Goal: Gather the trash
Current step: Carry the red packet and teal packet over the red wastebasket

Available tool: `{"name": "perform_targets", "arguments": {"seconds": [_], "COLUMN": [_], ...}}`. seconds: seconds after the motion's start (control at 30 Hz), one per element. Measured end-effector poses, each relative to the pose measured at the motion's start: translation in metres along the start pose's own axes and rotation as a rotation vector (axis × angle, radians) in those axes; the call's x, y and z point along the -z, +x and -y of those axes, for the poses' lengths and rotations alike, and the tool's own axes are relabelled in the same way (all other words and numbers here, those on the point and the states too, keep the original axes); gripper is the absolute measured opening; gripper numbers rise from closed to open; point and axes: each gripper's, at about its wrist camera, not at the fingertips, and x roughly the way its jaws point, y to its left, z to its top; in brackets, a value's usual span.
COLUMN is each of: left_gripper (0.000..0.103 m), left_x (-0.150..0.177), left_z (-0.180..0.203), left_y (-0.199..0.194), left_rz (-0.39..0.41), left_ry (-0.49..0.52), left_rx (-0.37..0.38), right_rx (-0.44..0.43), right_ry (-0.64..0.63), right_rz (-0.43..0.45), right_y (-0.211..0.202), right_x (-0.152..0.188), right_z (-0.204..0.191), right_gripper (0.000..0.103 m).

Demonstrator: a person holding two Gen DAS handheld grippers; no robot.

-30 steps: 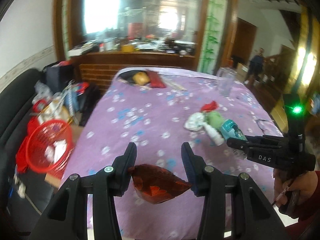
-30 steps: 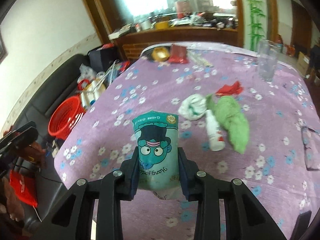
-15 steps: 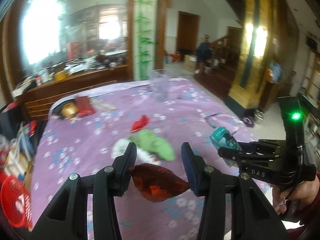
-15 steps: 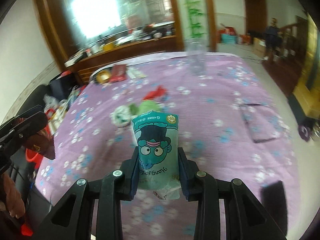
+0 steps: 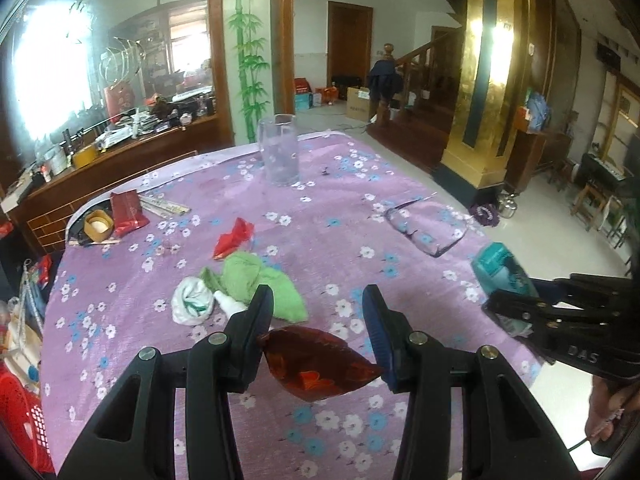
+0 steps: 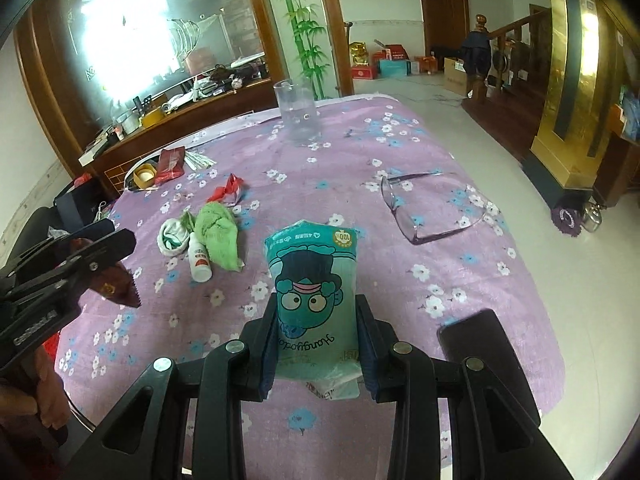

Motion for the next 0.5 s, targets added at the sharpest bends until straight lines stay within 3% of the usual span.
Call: {"name": "perform_targets", "arguments": {"seconds": [0.23, 0.5], "left_gripper": [0.045, 0.045], "left_x": [0.012, 0.034], "left_z": [-0.031, -0.092], "left_y": [-0.008, -0.030], "left_rz": [-0.009, -0.019], "left_ry": [-0.032, -0.120], "left_rx": [-0.076, -0.178], "right_rx": [-0.034, -0.104], "right_ry": [-0.043, -0.125], "right_rz": [-0.016, -0.044], "right_y": [0.008, 0.029], "right_x": [0.002, -0.002], "right_z": [-0.033, -0.091], "right_gripper": [0.037, 0.037]}}
